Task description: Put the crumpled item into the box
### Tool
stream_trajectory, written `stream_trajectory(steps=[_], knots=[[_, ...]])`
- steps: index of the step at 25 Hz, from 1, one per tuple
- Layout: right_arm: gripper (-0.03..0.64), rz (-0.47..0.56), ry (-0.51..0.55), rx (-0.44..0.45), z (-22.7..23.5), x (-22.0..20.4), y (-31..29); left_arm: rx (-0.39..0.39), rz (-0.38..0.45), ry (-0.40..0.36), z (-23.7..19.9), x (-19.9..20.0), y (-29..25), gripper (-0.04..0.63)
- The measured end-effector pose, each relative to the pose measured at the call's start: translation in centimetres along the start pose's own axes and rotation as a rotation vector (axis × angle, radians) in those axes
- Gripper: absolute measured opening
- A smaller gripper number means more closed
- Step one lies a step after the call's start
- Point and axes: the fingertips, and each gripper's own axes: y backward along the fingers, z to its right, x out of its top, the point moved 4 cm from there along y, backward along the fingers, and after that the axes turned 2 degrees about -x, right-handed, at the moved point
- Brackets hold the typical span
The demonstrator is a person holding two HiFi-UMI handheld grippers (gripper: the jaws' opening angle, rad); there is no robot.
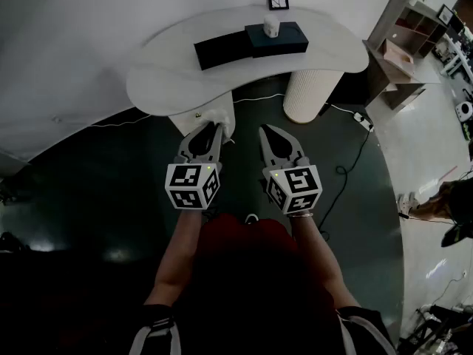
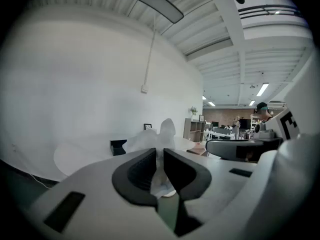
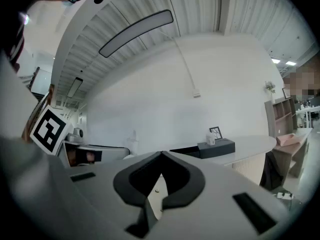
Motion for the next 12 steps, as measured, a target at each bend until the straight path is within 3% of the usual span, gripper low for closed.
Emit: stream_trajectory(steps=[12], knots=[[0.015,0.014,-0.003,-0.019,1.1,0.2,-0.9,0.041,0.015,0.0,-1.2,0.7,-1.2,0.064]])
